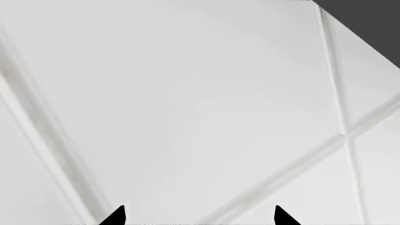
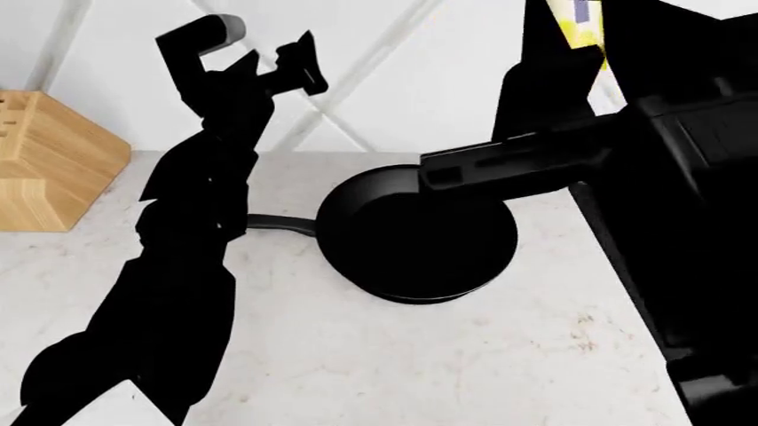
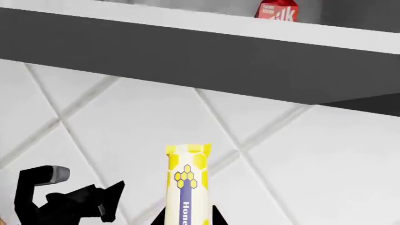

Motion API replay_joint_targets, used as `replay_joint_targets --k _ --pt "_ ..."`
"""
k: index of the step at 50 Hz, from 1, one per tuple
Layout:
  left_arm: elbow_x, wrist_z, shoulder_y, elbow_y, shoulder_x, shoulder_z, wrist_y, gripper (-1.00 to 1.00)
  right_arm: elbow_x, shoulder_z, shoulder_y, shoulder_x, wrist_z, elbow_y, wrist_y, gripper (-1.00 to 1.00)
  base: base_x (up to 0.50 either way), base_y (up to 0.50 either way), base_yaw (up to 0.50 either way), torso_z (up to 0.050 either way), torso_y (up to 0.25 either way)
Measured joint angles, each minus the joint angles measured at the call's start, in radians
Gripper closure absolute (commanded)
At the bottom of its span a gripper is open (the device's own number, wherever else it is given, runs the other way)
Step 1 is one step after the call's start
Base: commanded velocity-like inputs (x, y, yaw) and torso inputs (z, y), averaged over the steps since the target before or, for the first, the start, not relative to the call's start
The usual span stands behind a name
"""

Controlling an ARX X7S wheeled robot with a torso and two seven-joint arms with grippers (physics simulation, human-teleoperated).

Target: Pick the honey bottle and bar from the counter and place them in the cabinets closest to them.

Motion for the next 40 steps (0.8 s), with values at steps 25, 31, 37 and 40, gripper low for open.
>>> replay_joint_targets --k 25,31,37,40 --pt "0.019 -0.052 0.006 0.000 0.001 0.020 0.008 -1.00 0.073 -0.094 0.381 0.205 0.027 -0.127 -0.195 1.00 0.00 0.00 0.00 0.000 0.000" --pt "0.018 -0.060 0.007 0.000 0.001 0.029 0.011 -1.00 0.142 0.014 0.397 0.239 0.028 -0.132 -0.140 1.00 0.00 0.00 0.00 0.000 0.000" --pt "0.015 -0.068 0.008 0.000 0.001 0.040 0.013 -1.00 0.193 0.101 0.405 0.244 0.029 -0.119 -0.082 1.00 0.00 0.00 0.00 0.000 0.000" --pt "0.013 -0.071 0.009 0.000 0.001 0.045 0.013 -1.00 0.212 0.136 0.408 0.225 0.029 -0.092 -0.050 1.00 0.00 0.00 0.00 0.000 0.000"
